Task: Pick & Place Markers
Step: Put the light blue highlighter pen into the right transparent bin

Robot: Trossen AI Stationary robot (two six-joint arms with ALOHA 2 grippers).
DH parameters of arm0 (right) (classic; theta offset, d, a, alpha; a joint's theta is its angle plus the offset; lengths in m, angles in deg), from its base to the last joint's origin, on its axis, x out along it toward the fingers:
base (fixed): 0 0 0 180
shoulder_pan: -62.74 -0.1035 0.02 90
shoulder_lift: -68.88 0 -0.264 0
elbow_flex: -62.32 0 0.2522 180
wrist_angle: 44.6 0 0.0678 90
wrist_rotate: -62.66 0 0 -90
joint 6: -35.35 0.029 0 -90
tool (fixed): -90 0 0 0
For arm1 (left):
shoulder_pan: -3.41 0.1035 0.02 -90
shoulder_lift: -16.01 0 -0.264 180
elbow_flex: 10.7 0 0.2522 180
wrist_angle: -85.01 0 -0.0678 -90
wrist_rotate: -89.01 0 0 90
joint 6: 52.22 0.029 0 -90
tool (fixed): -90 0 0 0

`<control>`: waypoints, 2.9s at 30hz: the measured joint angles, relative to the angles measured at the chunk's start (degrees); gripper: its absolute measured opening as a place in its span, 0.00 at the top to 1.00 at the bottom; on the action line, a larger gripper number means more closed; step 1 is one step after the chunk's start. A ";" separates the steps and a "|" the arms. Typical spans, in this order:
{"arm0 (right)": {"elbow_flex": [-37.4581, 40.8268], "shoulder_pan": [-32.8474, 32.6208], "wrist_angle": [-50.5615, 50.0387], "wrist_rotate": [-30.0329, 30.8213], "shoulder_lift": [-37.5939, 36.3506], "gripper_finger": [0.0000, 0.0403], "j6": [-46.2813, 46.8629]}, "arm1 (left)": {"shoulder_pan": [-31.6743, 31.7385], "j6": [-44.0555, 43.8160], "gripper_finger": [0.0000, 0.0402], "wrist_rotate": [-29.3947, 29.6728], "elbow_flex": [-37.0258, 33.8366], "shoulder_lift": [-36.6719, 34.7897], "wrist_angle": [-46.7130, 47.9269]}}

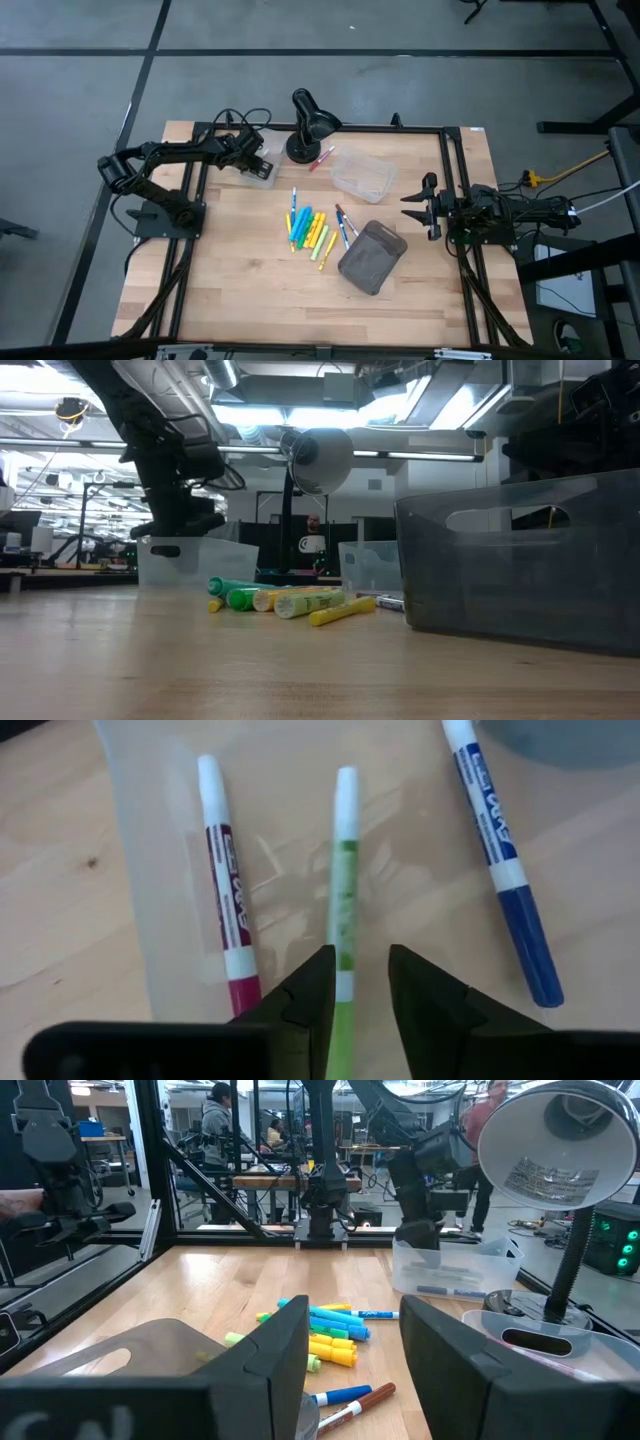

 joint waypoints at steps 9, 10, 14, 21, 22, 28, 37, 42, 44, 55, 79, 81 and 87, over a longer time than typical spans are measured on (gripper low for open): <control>0.00 0.00 0.00 -0.01 0.00 0.61 0.00 | -0.05 4.80 0.82 -1.64 3.28 -3.86 -1.71; 0.00 -0.01 -0.01 -0.01 -0.01 0.61 -0.01 | -0.07 4.82 0.82 -2.37 3.81 -4.44 -1.76; 0.01 0.01 -0.01 0.00 0.00 0.61 -0.01 | -0.08 6.17 0.84 -6.66 5.04 -7.03 -2.25; -0.01 0.00 0.00 0.02 0.00 0.61 0.00 | -3.43 8.65 0.84 -14.33 5.07 -10.65 -5.16; 0.01 -0.01 0.00 0.00 0.01 0.61 0.00 | -4.23 9.33 0.84 -15.50 5.07 -10.96 -6.02; -0.01 -0.02 0.00 -0.01 -0.01 0.61 -0.01 | -9.31 13.24 0.85 -24.79 5.07 -11.47 -13.73; -0.01 0.00 0.00 0.00 -0.01 0.61 0.00 | -18.39 19.02 0.85 -33.04 5.07 -11.47 -20.69; 0.01 0.01 -0.01 0.02 -0.01 0.61 0.00 | -25.01 23.57 0.85 -33.02 5.07 -11.47 -23.19; 0.00 0.00 -0.01 0.02 0.00 0.61 -0.01 | -27.91 25.76 0.85 -32.97 5.07 -11.47 -23.35; -0.01 0.01 0.00 0.02 0.00 0.61 -0.01 | -42.51 29.89 0.82 -24.43 5.07 -11.47 -23.33; 0.00 -0.01 -0.01 0.02 0.01 0.61 0.00 | -50.82 15.69 0.82 3.15 17.23 10.55 -7.48; 0.00 0.00 0.00 -0.01 0.00 0.61 0.00 | -50.16 13.24 0.82 3.61 18.70 12.35 -5.86; -0.01 0.01 0.01 -0.01 0.01 0.61 0.00 | -47.58 3.72 0.82 7.66 20.22 15.16 -1.08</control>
